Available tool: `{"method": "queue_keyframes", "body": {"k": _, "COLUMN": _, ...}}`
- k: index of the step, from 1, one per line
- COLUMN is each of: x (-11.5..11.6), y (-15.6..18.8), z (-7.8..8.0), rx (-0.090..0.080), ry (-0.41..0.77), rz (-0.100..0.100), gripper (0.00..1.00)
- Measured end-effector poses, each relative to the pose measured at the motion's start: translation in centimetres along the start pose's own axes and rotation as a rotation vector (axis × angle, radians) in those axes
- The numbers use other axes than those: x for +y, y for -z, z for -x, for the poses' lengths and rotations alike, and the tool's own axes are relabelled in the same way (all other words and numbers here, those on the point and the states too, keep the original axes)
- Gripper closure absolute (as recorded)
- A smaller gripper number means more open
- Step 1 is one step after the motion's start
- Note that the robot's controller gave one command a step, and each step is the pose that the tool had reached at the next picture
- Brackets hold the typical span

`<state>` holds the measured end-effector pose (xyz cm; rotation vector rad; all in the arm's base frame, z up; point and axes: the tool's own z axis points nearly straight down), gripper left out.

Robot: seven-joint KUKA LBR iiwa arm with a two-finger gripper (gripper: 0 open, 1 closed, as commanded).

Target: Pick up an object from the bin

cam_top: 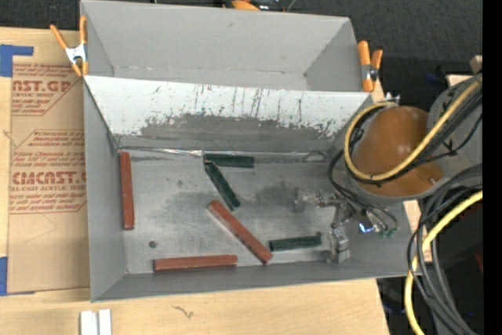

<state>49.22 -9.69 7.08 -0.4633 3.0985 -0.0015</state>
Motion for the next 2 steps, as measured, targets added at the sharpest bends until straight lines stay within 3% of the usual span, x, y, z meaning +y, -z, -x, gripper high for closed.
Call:
{"method": "queue_keyframes", "body": {"k": 1, "x": 0.0, "y": -0.1, "z": -0.2, "rx": 0.007, "ry": -0.002, "rz": 0.003, "gripper": 1.0}}
{"method": "queue_keyframes", "body": {"k": 2, "x": -1.2, "y": 13.8, "z": 0.3, "rx": 0.0, "ry": -0.043, "rz": -0.003, "gripper": 1.0}}
